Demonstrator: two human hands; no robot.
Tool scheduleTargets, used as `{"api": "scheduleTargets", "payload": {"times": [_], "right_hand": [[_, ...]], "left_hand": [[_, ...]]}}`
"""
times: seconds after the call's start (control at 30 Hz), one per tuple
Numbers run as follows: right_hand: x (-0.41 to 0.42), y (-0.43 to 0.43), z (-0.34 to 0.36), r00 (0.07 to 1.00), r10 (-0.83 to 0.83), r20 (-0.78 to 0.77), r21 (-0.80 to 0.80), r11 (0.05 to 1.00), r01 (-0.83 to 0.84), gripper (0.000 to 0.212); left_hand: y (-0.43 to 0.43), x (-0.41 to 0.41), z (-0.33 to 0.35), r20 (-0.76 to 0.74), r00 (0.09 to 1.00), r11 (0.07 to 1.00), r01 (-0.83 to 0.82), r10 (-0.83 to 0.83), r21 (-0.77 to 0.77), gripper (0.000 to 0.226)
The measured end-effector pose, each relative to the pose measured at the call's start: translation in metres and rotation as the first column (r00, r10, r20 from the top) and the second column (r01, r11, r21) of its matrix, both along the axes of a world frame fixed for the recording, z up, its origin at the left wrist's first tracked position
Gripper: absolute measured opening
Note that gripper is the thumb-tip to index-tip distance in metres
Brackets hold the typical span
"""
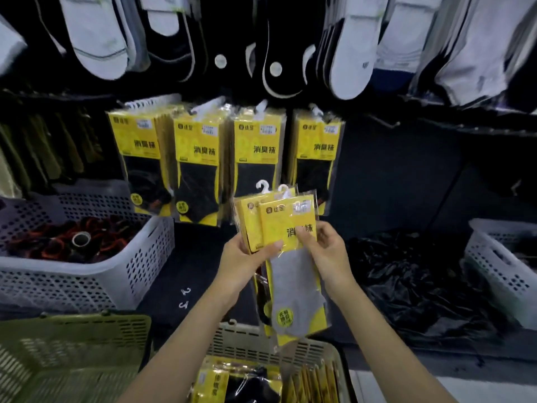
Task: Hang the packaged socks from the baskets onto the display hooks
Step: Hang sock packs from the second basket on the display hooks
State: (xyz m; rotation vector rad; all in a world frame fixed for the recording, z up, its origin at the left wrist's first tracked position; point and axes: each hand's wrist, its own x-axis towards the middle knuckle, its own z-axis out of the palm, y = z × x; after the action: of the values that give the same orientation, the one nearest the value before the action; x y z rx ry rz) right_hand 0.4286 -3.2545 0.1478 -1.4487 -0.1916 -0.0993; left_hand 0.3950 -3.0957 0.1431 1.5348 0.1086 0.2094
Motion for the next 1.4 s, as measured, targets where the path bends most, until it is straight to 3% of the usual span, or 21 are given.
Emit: {"api": "scheduleTargets", "payload": {"times": [0.2,0.37,0.47,0.7,0.83,0.93,1.17,1.4], "right_hand": [[0.009,-0.018,0.012,0.999,0.029,-0.042,0.102,0.994,-0.024,0.034],[0.032,-0.042,0.026,0.995,-0.094,-0.036,0.133,0.986,0.098,0.014],[0.056,-0.054,0.044,0.983,-0.177,-0.045,0.157,0.971,0.182,0.013],[0.104,-0.056,0.087,0.967,-0.236,0.093,0.057,0.971,0.231,0.013],[0.122,-0.047,0.090,0.969,-0.197,0.150,-0.010,0.980,0.201,0.012],[0.131,-0.044,0.087,0.970,-0.191,0.149,0.000,0.981,0.193,0.010],[0.161,-0.031,0.082,0.962,-0.264,0.072,-0.027,0.963,0.267,0.019],[0.190,-0.028,0.070,0.861,-0.460,-0.216,0.024,0.879,0.475,0.020]], "left_hand": [[-0.010,0.017,0.026,0.032,0.999,1.000,0.031,-0.031,0.000,0.028],[0.001,0.039,0.047,0.069,0.997,1.000,-0.028,0.027,0.013,0.038],[0.013,0.055,0.066,0.121,0.985,0.992,-0.124,0.121,0.016,0.034],[0.030,0.084,0.099,0.174,0.955,0.966,-0.252,0.241,0.048,0.058],[0.031,0.090,0.107,0.184,0.951,0.966,-0.258,0.250,0.020,0.041],[0.033,0.093,0.107,0.158,0.957,0.967,-0.254,0.245,0.035,0.044],[0.032,0.093,0.109,0.189,0.941,0.958,-0.287,0.279,0.016,0.041],[0.030,0.093,0.110,0.193,0.957,0.974,-0.224,0.216,0.019,0.035]]}}
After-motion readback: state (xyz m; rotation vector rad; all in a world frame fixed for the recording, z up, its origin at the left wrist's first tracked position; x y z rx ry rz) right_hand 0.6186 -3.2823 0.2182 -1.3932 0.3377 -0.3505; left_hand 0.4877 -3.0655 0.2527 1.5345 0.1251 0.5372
